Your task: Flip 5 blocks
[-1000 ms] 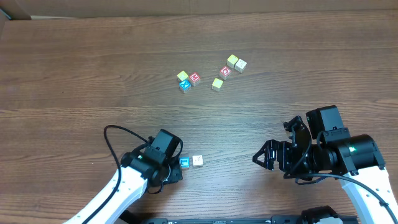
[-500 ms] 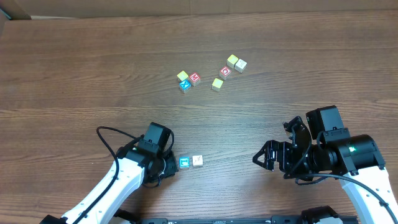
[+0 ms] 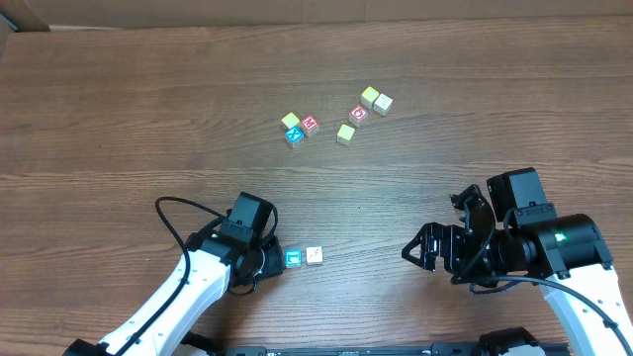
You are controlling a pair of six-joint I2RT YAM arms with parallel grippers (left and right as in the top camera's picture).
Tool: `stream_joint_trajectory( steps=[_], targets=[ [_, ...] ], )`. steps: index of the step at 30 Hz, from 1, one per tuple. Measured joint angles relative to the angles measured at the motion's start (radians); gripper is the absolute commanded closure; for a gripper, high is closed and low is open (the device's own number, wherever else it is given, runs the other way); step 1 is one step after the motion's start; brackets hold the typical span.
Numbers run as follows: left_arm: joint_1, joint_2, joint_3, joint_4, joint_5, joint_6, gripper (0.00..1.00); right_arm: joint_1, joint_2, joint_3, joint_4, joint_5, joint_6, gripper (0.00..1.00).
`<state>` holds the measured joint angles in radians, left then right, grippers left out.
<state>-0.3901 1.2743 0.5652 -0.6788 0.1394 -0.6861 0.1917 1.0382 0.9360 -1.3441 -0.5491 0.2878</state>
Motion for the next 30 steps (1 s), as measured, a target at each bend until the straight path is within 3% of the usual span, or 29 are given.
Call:
stream_joint_trajectory(
  steps=[15,20,25,28,30],
  targets=[
    [0.0,0.001,0.021,0.008,0.004,0.009,0.59,0.0,0.0,0.0,0.002,0.0,0.0,0.0],
    [0.002,0.001,0.092,-0.047,0.004,0.013,0.67,0.0,0.0,0.0,-0.001,0.0,0.0,0.0],
    [0.006,0.001,0.129,-0.101,-0.001,0.013,0.96,0.0,0.0,0.0,-0.003,0.0,0.0,0.0],
    [0.006,0.003,0.187,-0.217,-0.032,0.011,0.96,0.0,0.0,0.0,-0.003,0.0,0.0,0.0],
    [0.006,0.003,0.225,-0.291,-0.051,0.004,0.96,0.0,0.0,0.0,-0.003,0.0,0.0,0.1]
  ],
)
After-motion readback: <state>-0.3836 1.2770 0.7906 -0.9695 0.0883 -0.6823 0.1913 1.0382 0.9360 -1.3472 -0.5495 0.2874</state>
